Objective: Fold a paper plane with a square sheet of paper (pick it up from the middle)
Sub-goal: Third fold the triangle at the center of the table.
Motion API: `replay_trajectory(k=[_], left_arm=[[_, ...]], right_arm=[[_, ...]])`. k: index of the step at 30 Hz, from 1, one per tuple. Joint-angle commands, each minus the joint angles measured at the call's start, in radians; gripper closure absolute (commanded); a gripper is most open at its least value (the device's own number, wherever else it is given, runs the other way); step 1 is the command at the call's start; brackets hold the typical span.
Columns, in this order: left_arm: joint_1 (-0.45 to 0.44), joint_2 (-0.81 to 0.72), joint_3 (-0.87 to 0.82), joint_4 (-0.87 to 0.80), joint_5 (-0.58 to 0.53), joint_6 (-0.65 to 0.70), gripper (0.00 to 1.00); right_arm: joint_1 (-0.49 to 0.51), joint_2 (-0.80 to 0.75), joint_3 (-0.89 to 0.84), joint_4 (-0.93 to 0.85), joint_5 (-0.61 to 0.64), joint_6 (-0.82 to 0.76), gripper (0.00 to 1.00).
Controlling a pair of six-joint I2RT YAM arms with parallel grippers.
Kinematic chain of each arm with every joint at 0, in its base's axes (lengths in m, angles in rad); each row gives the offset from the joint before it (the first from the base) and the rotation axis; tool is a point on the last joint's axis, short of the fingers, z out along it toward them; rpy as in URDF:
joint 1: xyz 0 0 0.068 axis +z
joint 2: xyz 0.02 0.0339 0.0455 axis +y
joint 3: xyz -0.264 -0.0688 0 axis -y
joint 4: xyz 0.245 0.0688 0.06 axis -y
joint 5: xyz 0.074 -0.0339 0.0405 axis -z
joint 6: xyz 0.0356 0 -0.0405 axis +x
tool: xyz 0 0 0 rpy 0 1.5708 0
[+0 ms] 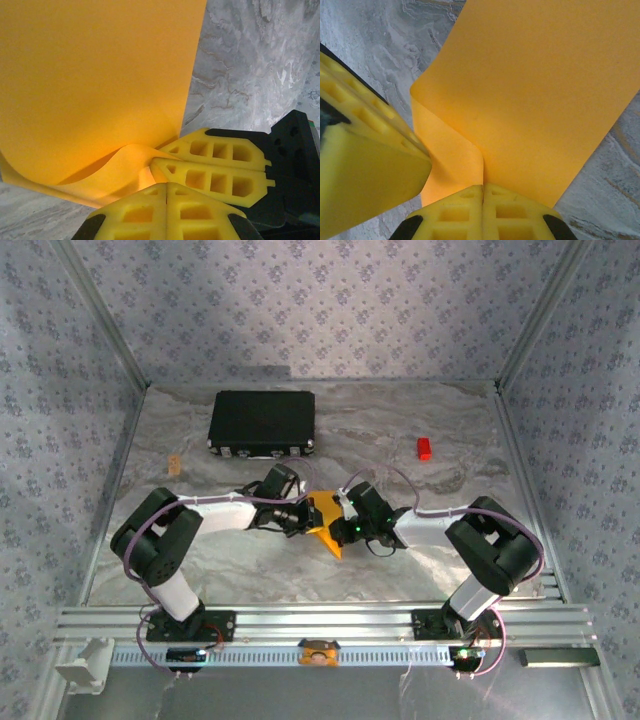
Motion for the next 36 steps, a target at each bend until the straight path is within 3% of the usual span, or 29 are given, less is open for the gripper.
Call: replay_trajectory(k=[1, 20, 23, 31, 33, 36], left_arm=[[0.002, 0.012, -0.011, 0.025, 0.018, -0.006, 1.0], [0.01, 0.093, -0.037, 0.002, -0.051, 0.048, 1.0], [0.01, 0.093, -0.037, 0.001, -0.052, 0.051, 1.0], [0.01, 0.097, -0.03, -0.004, -0.053, 0.056, 1.0], [0.01, 0.099, -0.03, -0.004, -0.053, 0.057, 1.0], [0.011, 0.1, -0.028, -0.005, -0.054, 0.058, 1.0]], right_arm=[[-0.009, 0.018, -0.012, -0.044, 0.034, 0.008, 1.0], [-0.011, 0.002, -0.003, -0.038, -0.004, 0.014, 1.0], [-0.012, -0.017, 0.012, -0.05, -0.02, 0.021, 0.92], [-0.069, -0.168, 0.032, -0.209, 0.054, 0.108, 0.57], [-0.085, -0.2, 0.017, -0.202, 0.001, 0.125, 0.55], [-0.079, -0.203, 0.011, -0.189, -0.098, 0.15, 0.61]])
